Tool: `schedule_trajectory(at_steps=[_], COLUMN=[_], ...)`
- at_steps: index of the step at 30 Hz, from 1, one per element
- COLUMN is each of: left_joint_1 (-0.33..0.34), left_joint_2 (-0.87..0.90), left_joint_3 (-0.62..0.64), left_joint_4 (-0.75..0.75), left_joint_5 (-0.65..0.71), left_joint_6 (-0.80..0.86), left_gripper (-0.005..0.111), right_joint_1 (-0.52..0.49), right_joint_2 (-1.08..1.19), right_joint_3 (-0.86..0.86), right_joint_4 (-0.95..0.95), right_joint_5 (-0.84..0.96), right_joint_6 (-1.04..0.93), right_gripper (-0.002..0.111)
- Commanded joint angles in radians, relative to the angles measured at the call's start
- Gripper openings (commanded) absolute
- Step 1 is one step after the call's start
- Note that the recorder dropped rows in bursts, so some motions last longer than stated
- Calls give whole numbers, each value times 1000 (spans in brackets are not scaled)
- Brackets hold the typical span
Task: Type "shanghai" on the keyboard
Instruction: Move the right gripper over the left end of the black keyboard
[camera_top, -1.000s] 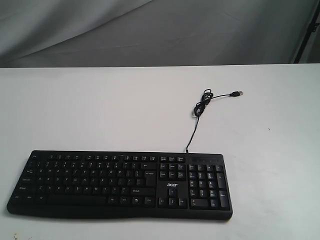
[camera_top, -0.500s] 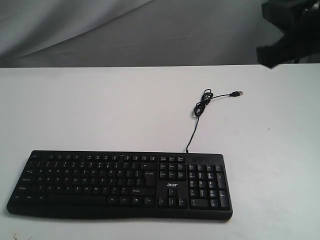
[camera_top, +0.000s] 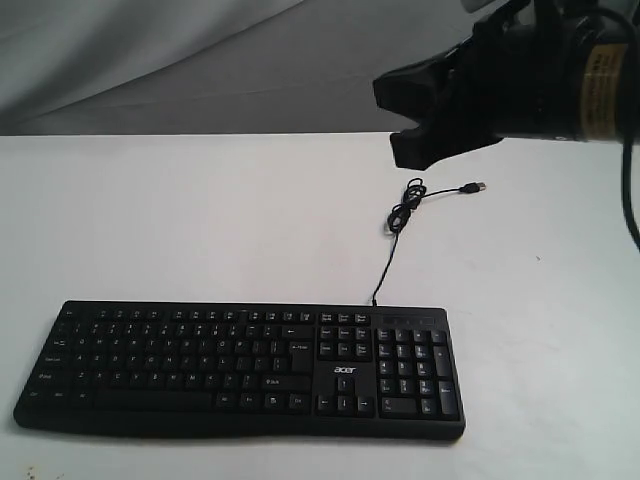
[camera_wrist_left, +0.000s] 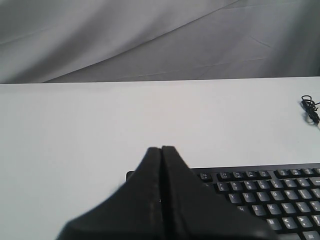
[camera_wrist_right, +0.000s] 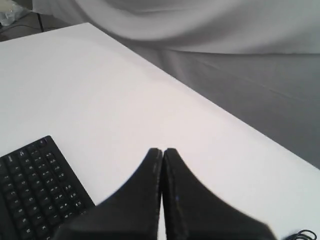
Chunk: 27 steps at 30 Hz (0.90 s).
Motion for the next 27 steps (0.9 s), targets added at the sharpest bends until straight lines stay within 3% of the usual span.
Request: schedule_trajectory(at_steps=[1, 4, 10, 12, 14, 17, 19, 21, 23, 27], left_joint_1=[2, 2, 2, 2, 2, 2, 2, 2, 2, 2], left_joint_2=[-2, -2, -2, -2, -2, -2, -2, -2, -2, -2], left_joint_3=[2, 2, 2, 2, 2, 2, 2, 2, 2, 2], left_joint_4=[-5, -5, -5, -5, -5, -5, -5, -5, -5, -5], left_joint_5=[-2, -2, -2, -2, -2, -2, -2, -2, -2, -2], left_joint_6=[-7, -7, -7, -7, -7, -7, -7, -7, -7, -7], left_gripper=[0, 0, 0, 0, 0, 0, 0, 0, 0, 0], right_joint_1=[2, 23, 203, 231, 231, 229, 229, 229, 229, 229], right_joint_2=[56, 67, 58, 58, 62, 73, 85, 100, 120, 182], right_joint_3=[-10, -10, -66, -142, -227, -370, -442, -493, -521, -521], right_joint_4=[-13, -13, -12, 199, 560, 1159, 1451, 1693, 1852, 1906], right_joint_5=[22, 163, 749, 770, 765, 840, 936, 1041, 1133, 1165], right_joint_6=[-28, -142, -220, -383, -643, -1212, -1594, -1857, -2014, -2059], right_gripper=[0, 0, 0, 0, 0, 0, 0, 0, 0, 0])
